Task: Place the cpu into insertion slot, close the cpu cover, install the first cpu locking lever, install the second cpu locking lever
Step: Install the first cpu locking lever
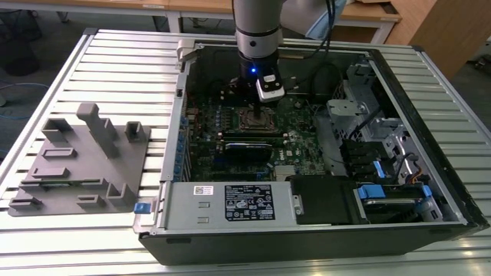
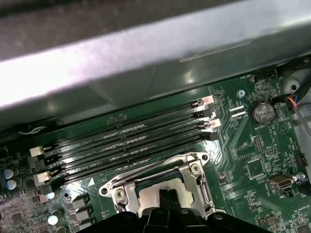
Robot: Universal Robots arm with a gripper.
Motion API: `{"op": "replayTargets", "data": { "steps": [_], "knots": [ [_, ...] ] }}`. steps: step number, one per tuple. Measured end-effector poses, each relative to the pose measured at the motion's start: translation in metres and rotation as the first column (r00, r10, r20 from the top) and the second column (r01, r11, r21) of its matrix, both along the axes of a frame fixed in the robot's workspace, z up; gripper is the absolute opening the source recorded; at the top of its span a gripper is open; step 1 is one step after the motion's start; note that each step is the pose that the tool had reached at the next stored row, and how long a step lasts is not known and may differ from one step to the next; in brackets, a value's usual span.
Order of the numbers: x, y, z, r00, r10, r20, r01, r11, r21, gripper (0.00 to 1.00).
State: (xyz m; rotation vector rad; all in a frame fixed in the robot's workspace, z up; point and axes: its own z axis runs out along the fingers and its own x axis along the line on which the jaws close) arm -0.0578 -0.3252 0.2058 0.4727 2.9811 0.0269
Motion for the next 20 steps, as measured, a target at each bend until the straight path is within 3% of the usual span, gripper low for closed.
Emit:
{"op": "replayTargets", "data": {
  "steps": [4, 11, 16, 20],
  "knots": [
    [0.000, 0.0000, 0.0013, 1.0000, 0.000, -0.0006, 0.000, 1.0000, -0.0002, 0.11],
    [0.000, 0.0000, 0.0161, 1.0000, 0.000, -0.0005, 0.000, 1.0000, 0.0000, 0.11],
    [0.000, 0.0000, 0.0166, 1.0000, 0.001, -0.0007, -0.001, 1.0000, 0.0000, 0.11],
    [0.000, 0.0000, 0.0153, 0.9994, 0.035, -0.0071, -0.035, 0.9994, -0.0001, 0.11]
  ]
}}
